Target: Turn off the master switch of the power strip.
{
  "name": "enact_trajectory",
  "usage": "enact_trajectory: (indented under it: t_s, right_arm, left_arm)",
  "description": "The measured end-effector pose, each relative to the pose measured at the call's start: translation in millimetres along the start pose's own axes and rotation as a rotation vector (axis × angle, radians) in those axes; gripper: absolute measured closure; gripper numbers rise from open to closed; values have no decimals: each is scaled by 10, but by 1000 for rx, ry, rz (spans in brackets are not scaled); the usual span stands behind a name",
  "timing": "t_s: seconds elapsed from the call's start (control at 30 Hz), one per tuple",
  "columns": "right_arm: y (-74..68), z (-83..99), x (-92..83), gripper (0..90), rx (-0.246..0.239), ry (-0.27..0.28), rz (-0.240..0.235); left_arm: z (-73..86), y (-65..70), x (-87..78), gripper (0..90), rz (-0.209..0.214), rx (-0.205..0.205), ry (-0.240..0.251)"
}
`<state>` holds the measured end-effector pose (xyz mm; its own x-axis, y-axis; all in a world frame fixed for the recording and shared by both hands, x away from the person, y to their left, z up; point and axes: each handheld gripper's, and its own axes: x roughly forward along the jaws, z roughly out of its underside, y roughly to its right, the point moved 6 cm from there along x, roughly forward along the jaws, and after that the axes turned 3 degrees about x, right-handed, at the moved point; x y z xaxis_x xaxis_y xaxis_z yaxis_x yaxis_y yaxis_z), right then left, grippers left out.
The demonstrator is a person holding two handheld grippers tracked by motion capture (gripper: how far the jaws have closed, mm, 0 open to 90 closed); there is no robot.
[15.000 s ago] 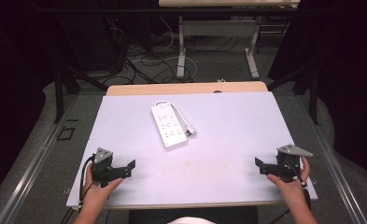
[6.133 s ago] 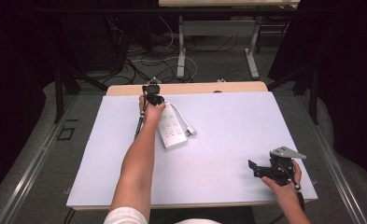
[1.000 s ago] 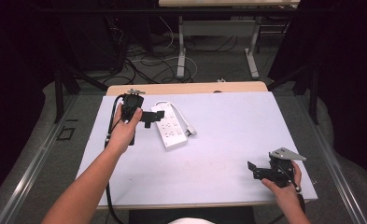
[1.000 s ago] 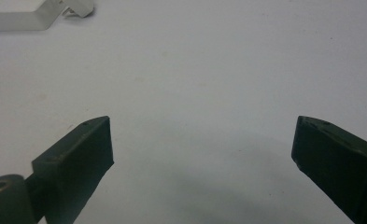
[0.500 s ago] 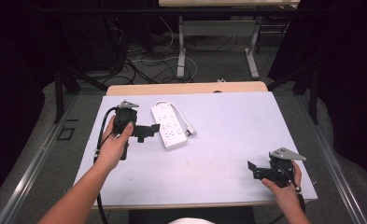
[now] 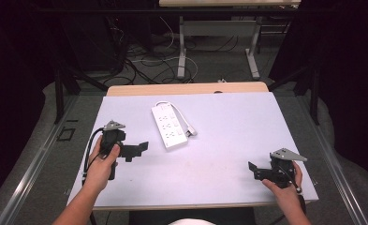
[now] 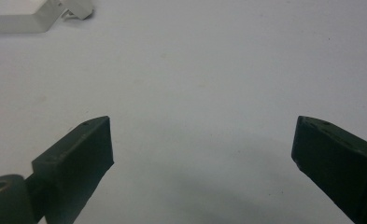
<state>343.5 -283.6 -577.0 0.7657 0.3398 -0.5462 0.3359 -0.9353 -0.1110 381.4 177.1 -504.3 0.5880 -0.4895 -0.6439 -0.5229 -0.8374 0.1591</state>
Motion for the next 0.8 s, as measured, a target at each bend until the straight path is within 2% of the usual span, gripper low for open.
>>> enact_trajectory:
  t_s: [0.1, 0.4, 0.57, 0.8]
  right_arm:
    - [0, 1, 5, 49, -8, 1, 0]
    - [-6, 1, 16, 49, -9, 4, 5]
    - [-16, 2, 17, 49, -5, 2, 4]
    - [-16, 4, 19, 49, -5, 2, 4]
  left_arm:
    - [130, -62, 5, 7, -2, -30, -1]
    - [511, -275, 44, 18, -48, -80, -13]
    - [642, -345, 53, 18, -64, -118, 18]
    - [784, -411, 68, 18, -78, -145, 41]
